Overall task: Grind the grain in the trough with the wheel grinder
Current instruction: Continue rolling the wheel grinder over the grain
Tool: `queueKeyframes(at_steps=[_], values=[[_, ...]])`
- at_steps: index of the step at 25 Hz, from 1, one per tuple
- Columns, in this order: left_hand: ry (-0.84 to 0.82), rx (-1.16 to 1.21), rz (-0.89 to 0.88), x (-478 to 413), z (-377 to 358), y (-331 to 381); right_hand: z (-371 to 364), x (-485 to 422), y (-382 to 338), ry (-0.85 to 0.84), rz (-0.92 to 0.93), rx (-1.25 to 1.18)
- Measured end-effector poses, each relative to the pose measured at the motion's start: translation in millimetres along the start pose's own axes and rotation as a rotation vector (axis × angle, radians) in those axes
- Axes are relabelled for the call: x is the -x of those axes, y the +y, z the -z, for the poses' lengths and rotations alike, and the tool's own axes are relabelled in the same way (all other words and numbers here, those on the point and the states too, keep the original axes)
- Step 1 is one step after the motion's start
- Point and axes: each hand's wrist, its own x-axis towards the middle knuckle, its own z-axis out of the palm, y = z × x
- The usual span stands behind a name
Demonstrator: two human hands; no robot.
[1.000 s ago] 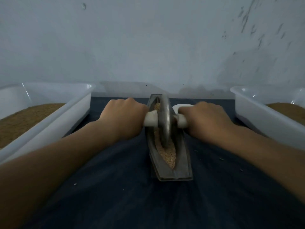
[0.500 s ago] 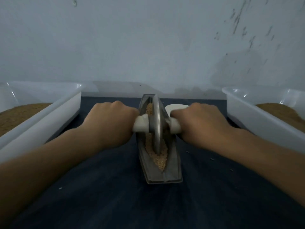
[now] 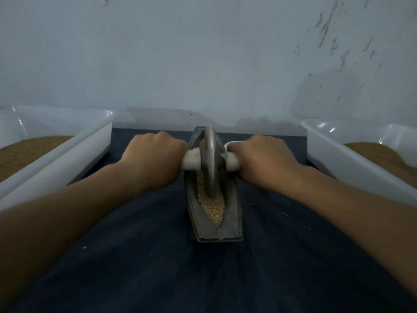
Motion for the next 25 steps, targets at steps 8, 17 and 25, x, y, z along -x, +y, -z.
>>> queueKeyframes(at_steps=[8,17,25], values=[[-0.064,-0.001,0.204,-35.3,-11.6,8.4,-10.9,-30.5,-10.7,-0.035,-0.24,0.003],[0.144,-0.009,0.041,18.3,-7.8,6.0,-8.9,19.8,-9.6,0.268,-0.049,0.087],[0.014,0.002,0.12,-6.1,-6.0,7.8,-4.9,-7.6,-11.3,0.096,-0.1,0.092]])
